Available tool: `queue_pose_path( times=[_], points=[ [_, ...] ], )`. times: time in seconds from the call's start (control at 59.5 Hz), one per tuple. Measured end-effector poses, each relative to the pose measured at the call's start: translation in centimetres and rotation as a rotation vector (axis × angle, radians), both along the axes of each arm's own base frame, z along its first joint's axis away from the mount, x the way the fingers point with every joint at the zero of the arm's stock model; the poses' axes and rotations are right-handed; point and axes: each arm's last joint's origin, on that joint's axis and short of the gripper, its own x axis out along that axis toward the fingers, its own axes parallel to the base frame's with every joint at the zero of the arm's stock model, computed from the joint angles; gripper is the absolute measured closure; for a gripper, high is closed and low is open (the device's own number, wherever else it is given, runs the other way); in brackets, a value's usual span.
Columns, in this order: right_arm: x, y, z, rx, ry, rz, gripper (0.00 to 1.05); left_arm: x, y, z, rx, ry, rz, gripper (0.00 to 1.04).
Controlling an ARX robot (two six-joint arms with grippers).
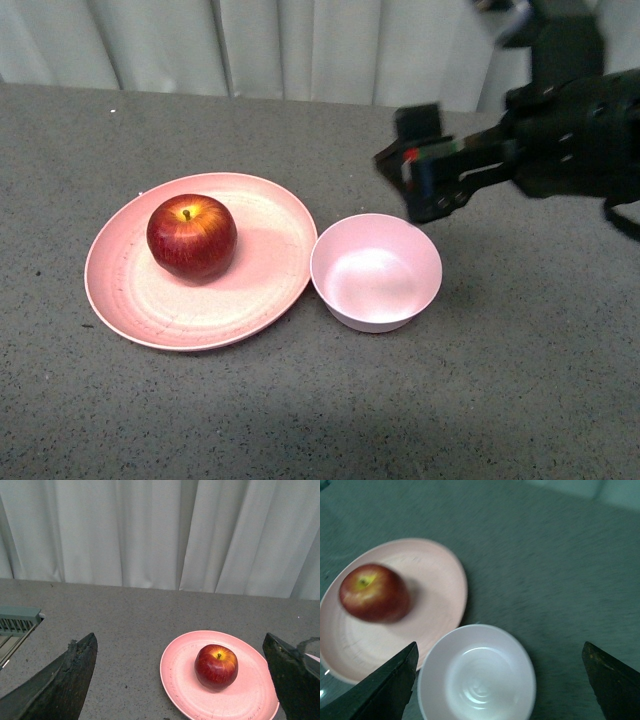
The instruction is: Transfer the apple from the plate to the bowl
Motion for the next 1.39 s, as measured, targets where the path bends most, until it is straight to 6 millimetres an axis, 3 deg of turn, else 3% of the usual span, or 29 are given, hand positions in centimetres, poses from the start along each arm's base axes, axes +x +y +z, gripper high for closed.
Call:
queue_pose_path(
  times=[0.185,0.286,0.387,0.471,0.555,0.773,1.076,1.092,1.395],
  points=[
    [-2.8,-4.2,3.0,0.069,-0.141,-0.191,0.09,0.0,0.0,0.0,0.000,0.000,0.000,0.07],
    [-4.5,-6.0,3.6,0.064,-0.194,-0.263,0.10,0.0,0.0,0.0,0.000,0.000,0.000,0.07],
    [-6.6,-7.4,3.4,0.014,-0.450,-0.532,0.31,0.0,0.0,0.0,0.000,0.000,0.000,0.07],
    [-7.9,-8.2,3.6,0.019,-0.504,-0.565,0.45,0.0,0.0,0.0,0.000,0.000,0.000,0.07],
    [-9.7,-9.0,3.2,0.024,-0.531,-0.563,0.66,0.0,0.0,0.0,0.000,0.000,0.000,0.07],
    [-12.4,-10.0,2.3,0.007,-0.507,-0.563,1.04,0.0,0.0,0.0,0.000,0.000,0.000,0.07],
    [-15.1,-11.5,2.5,0.010,-0.510,-0.567,1.04,0.0,0.0,0.0,0.000,0.000,0.000,0.07],
    [-16.5,-11.5,2.5,0.012,-0.512,-0.565,1.04,0.0,0.0,0.0,0.000,0.000,0.000,0.07],
    [-17.8,-11.5,2.9,0.015,-0.524,-0.565,1.04,0.0,0.0,0.0,0.000,0.000,0.000,0.07]
  ],
)
